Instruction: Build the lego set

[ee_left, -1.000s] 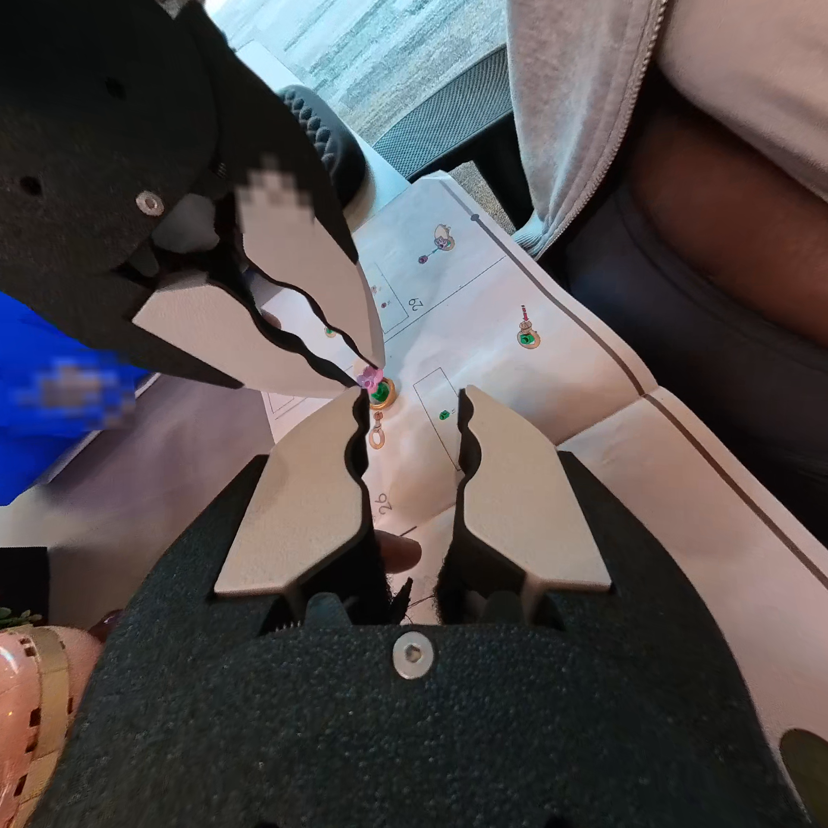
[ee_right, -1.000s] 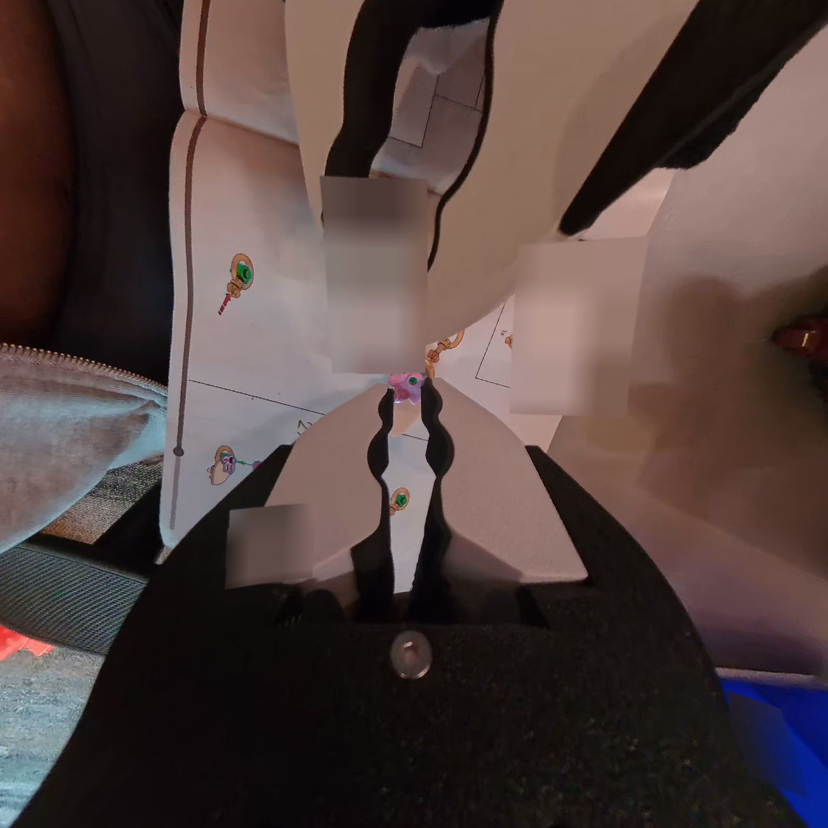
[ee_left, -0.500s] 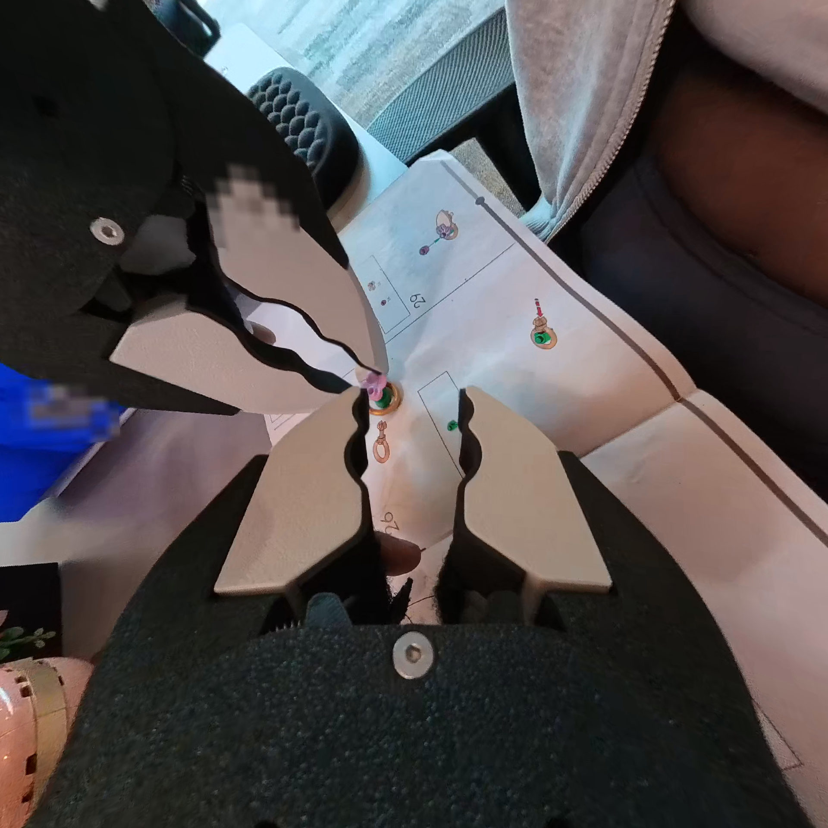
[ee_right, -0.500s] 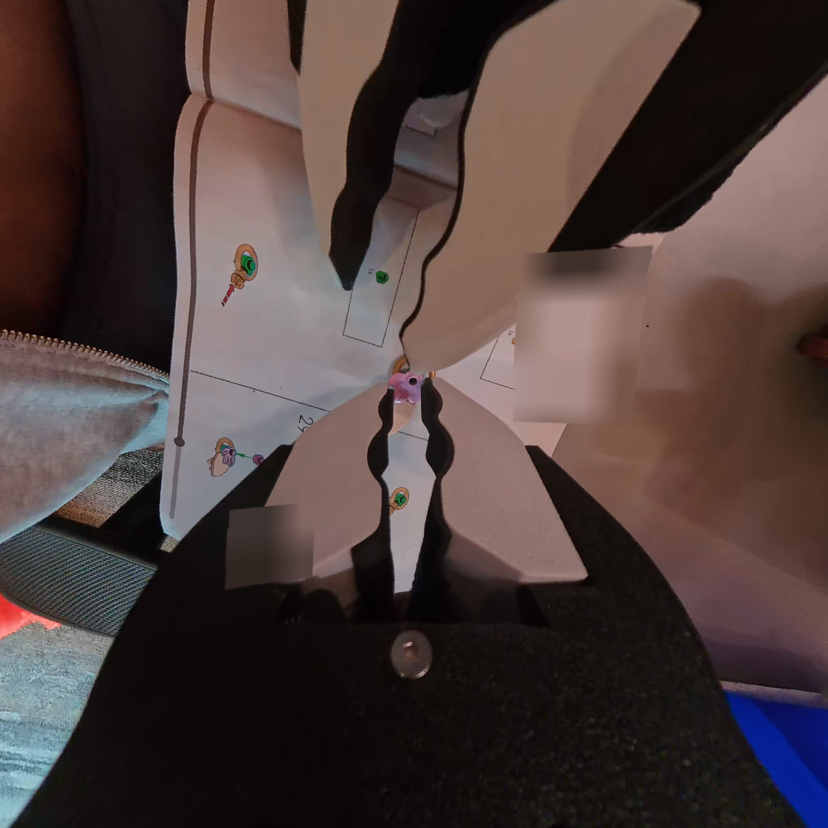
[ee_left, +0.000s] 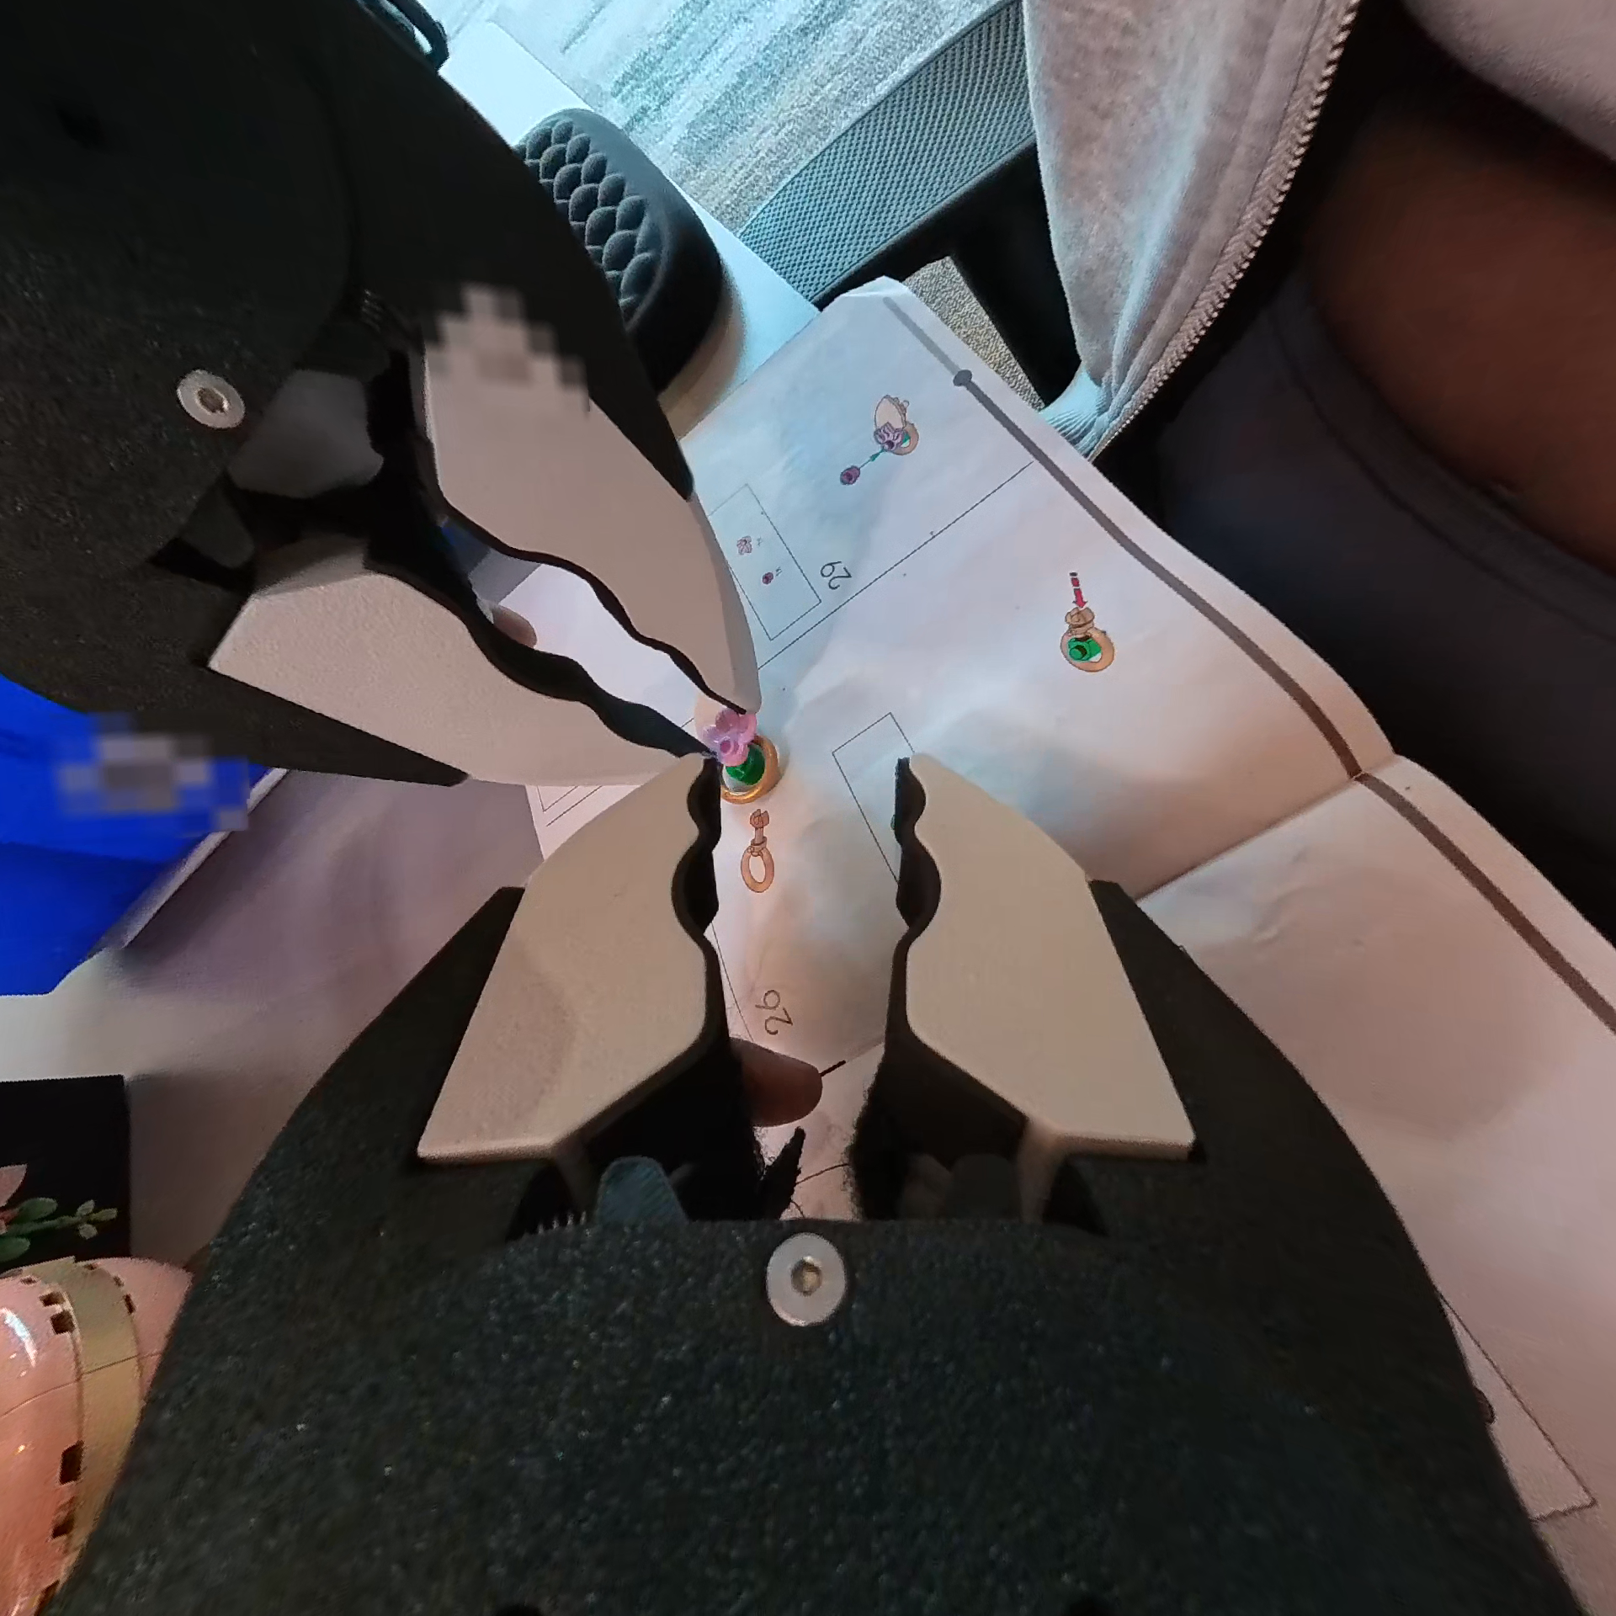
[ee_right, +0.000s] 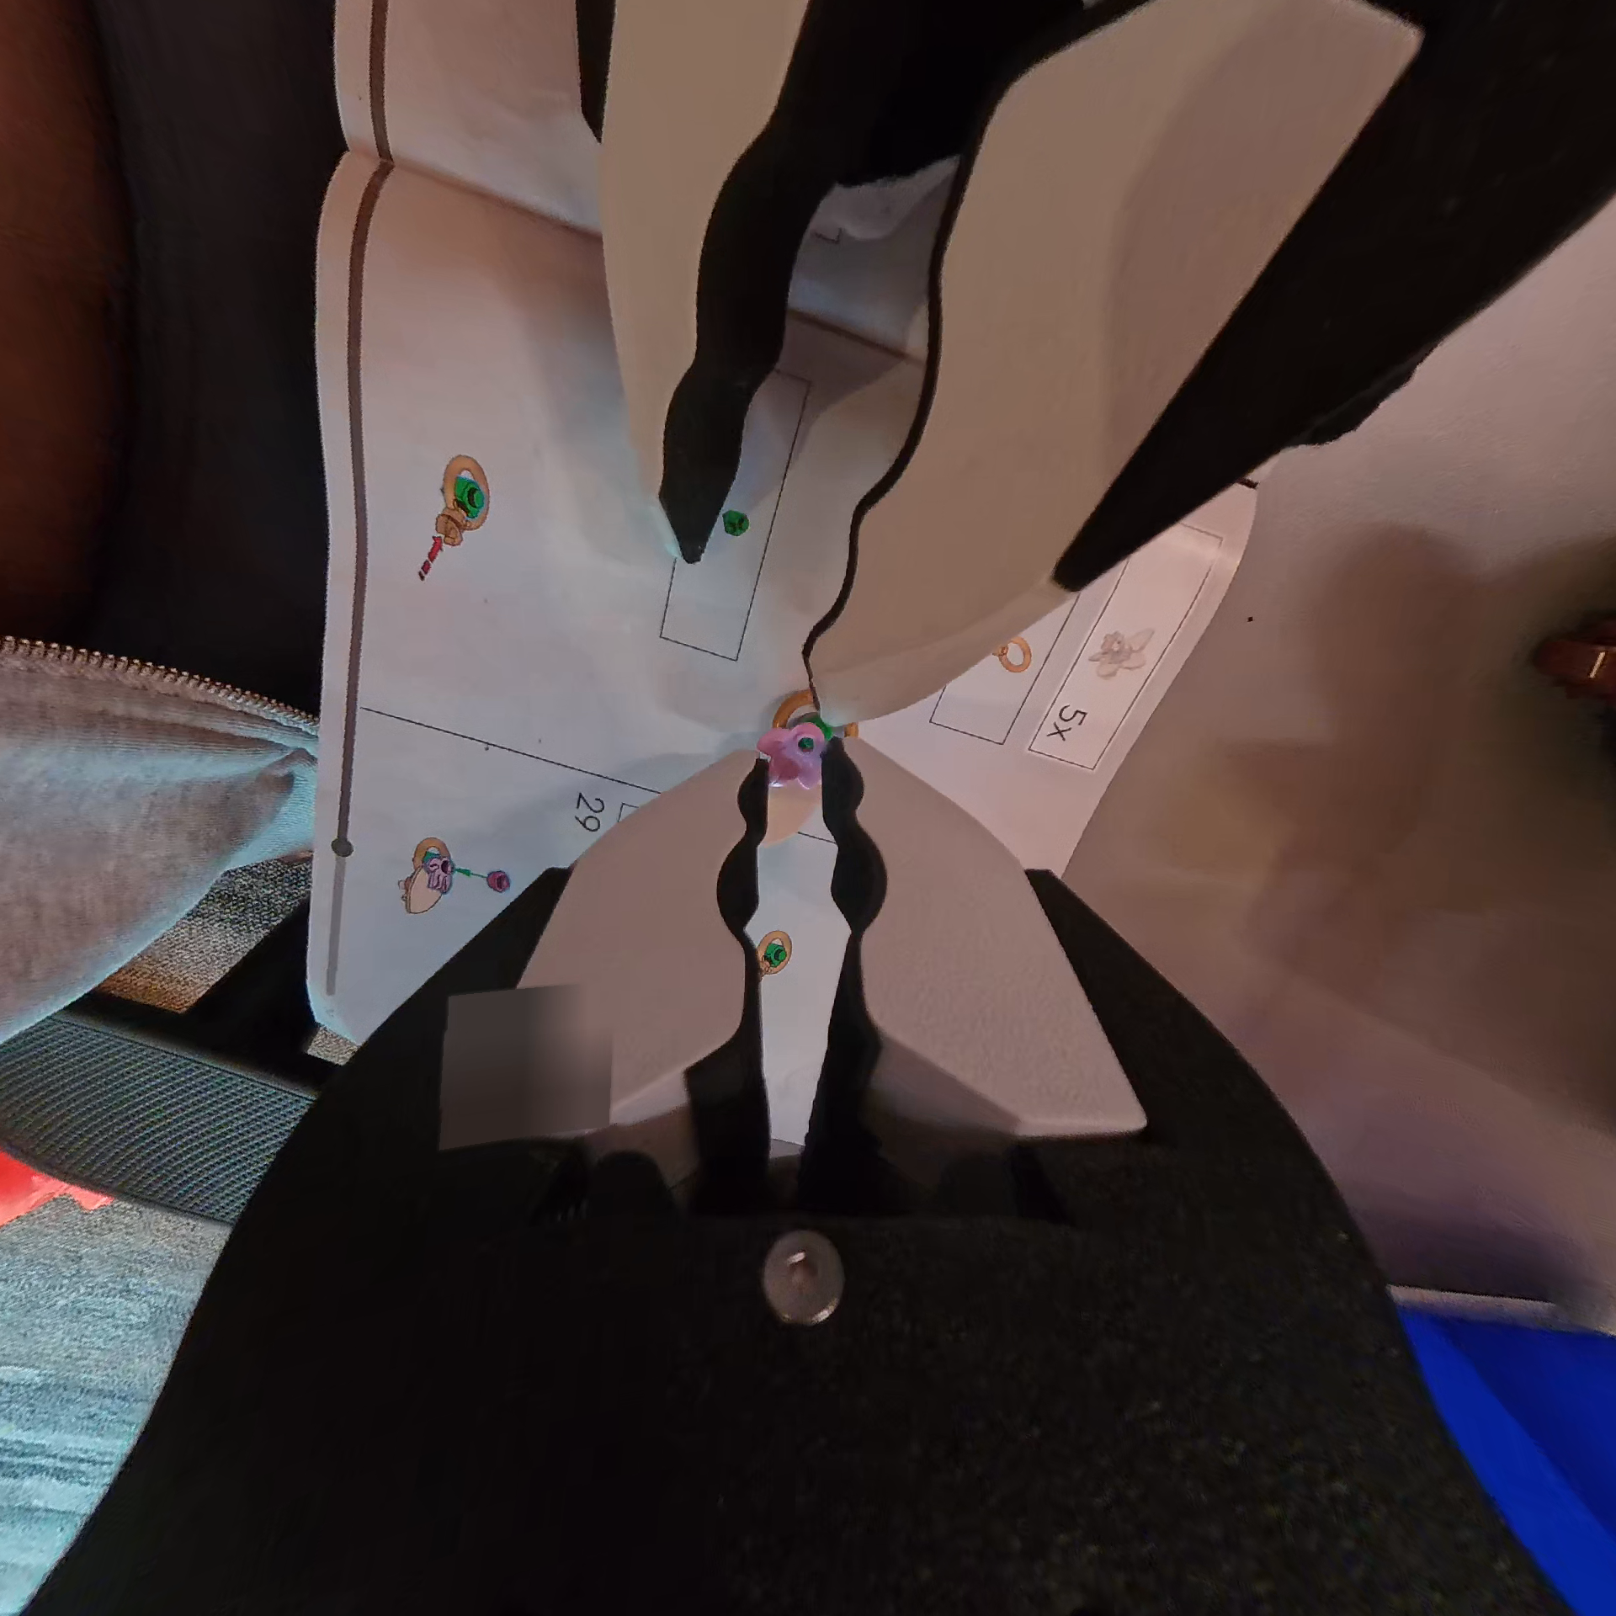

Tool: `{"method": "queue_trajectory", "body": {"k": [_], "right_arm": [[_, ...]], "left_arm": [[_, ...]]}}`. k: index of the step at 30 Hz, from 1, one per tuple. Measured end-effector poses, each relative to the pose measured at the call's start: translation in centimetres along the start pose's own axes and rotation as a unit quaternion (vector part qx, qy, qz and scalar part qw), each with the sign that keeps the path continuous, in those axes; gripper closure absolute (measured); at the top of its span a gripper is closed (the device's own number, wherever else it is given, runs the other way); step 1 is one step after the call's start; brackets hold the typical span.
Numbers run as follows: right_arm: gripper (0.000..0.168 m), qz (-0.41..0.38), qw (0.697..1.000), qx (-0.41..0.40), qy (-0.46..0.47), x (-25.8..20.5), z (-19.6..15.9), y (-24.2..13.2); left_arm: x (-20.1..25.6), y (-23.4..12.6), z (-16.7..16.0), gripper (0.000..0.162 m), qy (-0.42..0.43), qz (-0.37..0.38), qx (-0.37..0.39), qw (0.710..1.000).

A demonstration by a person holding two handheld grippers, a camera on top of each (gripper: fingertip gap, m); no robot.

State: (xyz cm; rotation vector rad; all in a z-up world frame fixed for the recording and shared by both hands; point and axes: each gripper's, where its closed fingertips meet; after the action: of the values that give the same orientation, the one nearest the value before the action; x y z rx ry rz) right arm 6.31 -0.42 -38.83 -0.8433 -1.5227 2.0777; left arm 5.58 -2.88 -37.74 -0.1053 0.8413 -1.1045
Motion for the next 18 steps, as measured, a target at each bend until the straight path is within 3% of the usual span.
{"method": "queue_trajectory", "body": {"k": [18], "right_arm": [[0.156,0.005,1.0,-0.007,0.007,0.05,-0.17,0.17]], "left_arm": [[0.07,0.65,-0.09,0.126,0.022,-0.009,-0.01,1.0]]}}
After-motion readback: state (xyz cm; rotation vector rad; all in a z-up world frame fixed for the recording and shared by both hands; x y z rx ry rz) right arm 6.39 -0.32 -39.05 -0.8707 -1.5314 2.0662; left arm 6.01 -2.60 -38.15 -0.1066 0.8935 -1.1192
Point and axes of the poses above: each gripper's, where its closed fingertips meet, y out along the fingers, z out of its top, x = y × z across the jaws, and after that the axes turned 13 degrees about z, right-handed
